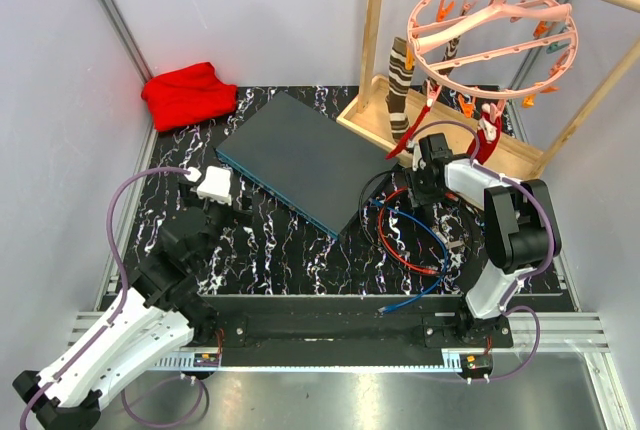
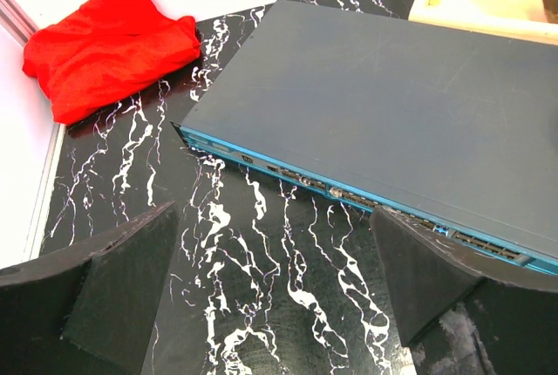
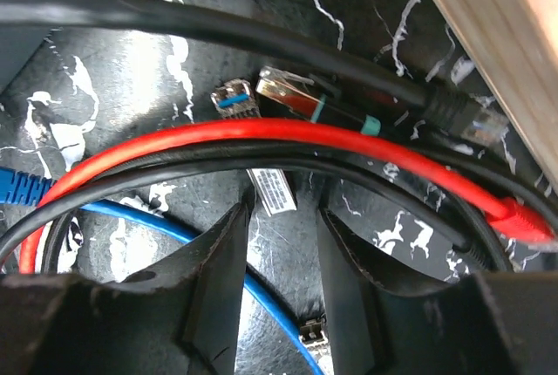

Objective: Insert the plug into the switch port
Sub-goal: Pick up the plug from the center of the board.

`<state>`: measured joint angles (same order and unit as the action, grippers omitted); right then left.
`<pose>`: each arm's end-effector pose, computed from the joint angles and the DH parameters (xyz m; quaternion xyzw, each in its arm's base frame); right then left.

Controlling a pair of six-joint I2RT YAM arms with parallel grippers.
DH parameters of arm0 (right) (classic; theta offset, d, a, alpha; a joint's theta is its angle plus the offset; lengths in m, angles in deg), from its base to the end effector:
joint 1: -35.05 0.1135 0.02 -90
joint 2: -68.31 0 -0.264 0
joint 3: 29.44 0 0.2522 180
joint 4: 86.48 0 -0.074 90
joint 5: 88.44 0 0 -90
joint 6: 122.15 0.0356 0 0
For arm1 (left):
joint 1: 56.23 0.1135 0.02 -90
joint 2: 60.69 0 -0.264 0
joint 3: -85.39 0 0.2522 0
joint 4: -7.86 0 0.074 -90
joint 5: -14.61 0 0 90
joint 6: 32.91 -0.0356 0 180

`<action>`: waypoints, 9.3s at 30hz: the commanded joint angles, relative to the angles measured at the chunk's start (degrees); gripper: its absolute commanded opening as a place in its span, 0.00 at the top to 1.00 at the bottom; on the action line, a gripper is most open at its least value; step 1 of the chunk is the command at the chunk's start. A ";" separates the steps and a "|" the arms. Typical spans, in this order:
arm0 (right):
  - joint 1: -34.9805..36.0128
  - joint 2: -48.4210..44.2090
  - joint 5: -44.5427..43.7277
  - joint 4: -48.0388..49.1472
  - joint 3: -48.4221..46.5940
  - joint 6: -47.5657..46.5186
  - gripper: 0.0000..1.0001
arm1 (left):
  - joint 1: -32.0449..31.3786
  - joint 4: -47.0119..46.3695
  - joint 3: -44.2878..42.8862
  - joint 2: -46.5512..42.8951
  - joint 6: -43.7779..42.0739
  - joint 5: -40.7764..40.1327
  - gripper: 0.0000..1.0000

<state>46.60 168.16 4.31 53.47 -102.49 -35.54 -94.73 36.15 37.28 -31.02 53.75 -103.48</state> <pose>0.3263 0.0684 0.1592 -0.1321 0.9704 0.0377 0.1984 0.1151 -0.0701 0.3059 0.1191 0.7492 -0.0116 0.6515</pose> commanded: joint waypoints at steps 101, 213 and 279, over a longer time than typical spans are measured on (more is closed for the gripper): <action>42.33 -26.91 18.35 -23.46 -20.17 -19.36 0.98 | -4.57 -13.55 -12.23 25.09 -8.71 76.35 0.80; 26.86 -27.52 16.24 34.81 9.19 60.26 1.00 | -4.56 9.91 -24.45 32.47 0.78 43.92 0.42; 15.78 1.22 8.07 28.65 -10.41 3.67 0.00 | 5.01 2.97 -10.74 48.11 2.38 21.15 1.00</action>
<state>62.91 167.92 11.76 80.71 -109.37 -27.83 -90.41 40.08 30.14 14.92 60.35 -80.31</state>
